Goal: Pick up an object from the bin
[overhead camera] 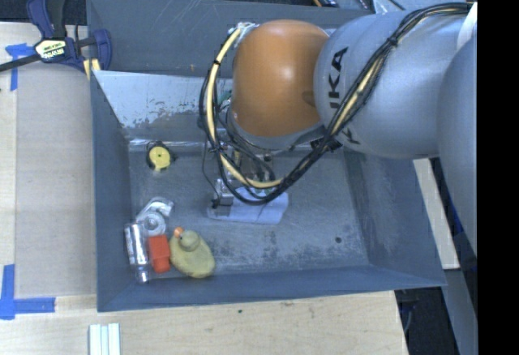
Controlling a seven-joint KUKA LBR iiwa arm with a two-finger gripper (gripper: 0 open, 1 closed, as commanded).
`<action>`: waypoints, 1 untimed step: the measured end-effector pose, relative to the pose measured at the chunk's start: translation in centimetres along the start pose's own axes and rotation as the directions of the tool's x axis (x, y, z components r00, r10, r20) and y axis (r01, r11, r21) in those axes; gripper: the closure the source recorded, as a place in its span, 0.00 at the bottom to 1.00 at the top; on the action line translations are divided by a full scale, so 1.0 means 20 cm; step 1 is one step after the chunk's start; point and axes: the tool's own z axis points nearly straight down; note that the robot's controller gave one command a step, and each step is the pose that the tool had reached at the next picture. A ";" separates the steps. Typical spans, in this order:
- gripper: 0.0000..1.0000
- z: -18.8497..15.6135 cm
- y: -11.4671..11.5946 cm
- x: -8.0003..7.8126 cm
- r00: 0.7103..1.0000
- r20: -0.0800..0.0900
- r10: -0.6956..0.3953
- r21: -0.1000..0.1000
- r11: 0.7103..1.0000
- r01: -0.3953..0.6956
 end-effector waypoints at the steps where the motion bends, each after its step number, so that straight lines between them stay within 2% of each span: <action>1: 0.00 0.60 -0.46 -0.10 0.997 -0.011 -0.075 0.003 0.997 0.075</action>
Offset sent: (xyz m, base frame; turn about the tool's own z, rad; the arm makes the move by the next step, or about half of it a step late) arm 0.0258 -0.0956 -0.0486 -0.0601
